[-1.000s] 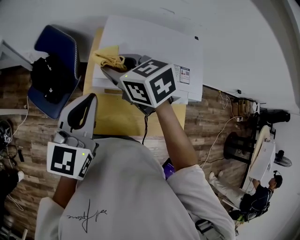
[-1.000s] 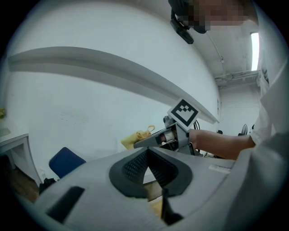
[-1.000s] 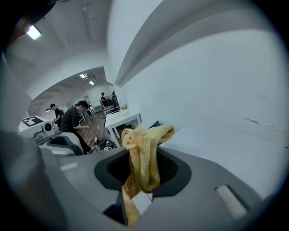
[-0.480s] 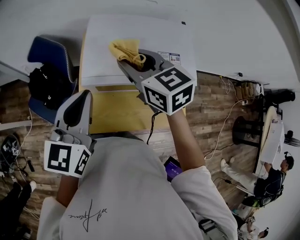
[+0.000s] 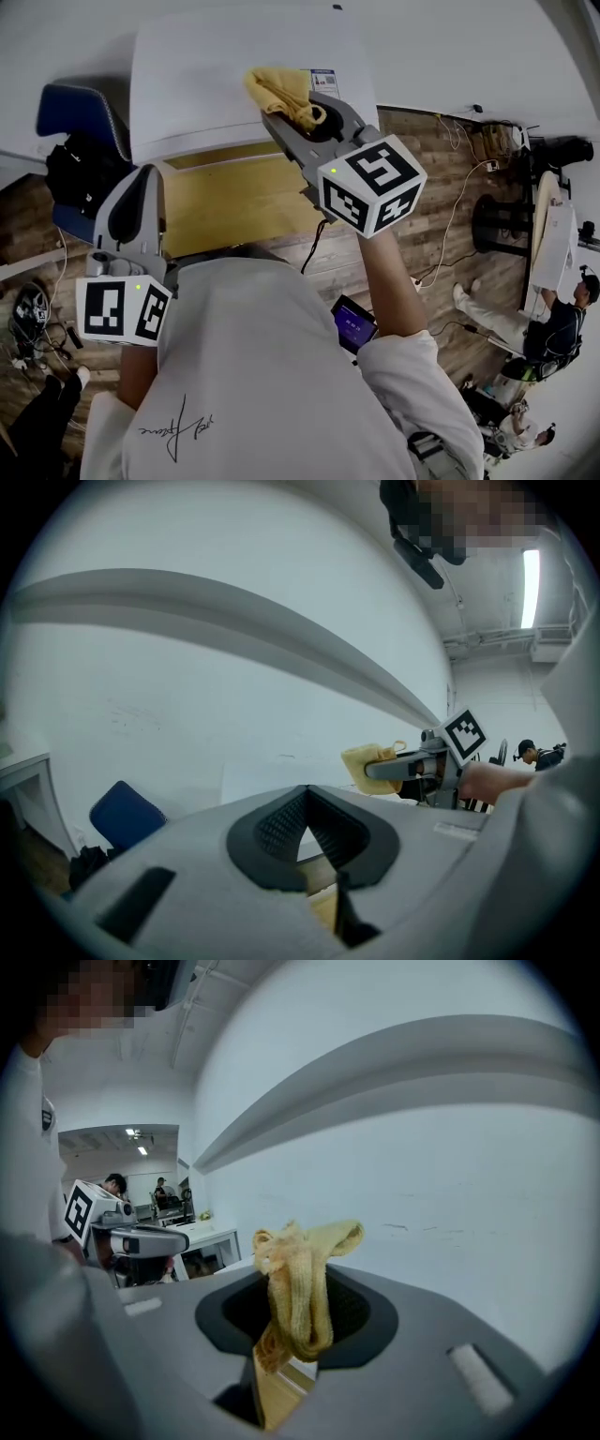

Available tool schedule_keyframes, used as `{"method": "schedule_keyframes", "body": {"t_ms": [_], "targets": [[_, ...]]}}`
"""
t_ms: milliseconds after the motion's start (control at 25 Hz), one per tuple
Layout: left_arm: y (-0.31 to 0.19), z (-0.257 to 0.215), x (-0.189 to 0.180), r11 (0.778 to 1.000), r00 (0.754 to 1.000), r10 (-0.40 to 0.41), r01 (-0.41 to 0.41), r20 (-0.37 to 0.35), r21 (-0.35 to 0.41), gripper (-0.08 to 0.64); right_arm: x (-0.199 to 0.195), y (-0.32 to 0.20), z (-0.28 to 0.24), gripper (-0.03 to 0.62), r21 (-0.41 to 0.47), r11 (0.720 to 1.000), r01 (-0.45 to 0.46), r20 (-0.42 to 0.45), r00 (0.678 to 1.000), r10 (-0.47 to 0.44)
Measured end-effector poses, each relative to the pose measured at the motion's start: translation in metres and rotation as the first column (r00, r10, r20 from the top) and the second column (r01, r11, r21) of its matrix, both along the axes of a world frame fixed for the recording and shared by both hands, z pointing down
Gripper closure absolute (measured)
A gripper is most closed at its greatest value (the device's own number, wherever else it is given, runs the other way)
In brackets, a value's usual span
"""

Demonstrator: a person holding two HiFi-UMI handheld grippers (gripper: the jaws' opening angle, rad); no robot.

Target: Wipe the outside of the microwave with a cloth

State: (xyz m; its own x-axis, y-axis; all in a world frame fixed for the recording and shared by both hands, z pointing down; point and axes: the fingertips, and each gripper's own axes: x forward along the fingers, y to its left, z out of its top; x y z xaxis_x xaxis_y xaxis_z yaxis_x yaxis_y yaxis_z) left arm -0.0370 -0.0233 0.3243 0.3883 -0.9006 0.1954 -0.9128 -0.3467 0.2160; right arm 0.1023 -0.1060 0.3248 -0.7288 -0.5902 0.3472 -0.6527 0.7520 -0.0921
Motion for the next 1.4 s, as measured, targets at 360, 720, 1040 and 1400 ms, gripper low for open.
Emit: {"method": "schedule_keyframes", "body": {"t_ms": [360, 720, 1040, 1400], "targets": [[0.007, 0.006, 0.013, 1.000, 1.000, -0.008, 0.008, 0.011, -0.005, 0.568, 0.050, 0.022, 0.007, 0.465, -0.005, 0.994, -0.106, 0.035, 0.994, 0.106], [0.012, 0.015, 0.015, 0.999, 0.998, -0.043, 0.044, 0.041, -0.019, 0.568, 0.081, 0.061, 0.017, 0.468, -0.026, 0.985, -0.170, 0.100, 0.980, 0.172], [0.021, 0.030, 0.014, 0.996, 0.997, -0.058, 0.061, 0.055, -0.059, 0.568, 0.088, 0.079, 0.033, 0.471, -0.030, 0.981, -0.191, 0.057, 0.980, 0.192], [0.025, 0.040, 0.014, 0.995, 0.995, -0.054, 0.062, 0.086, -0.083, 0.568, 0.092, 0.083, 0.041, 0.472, -0.036, 0.976, -0.213, 0.019, 0.977, 0.214]]}}
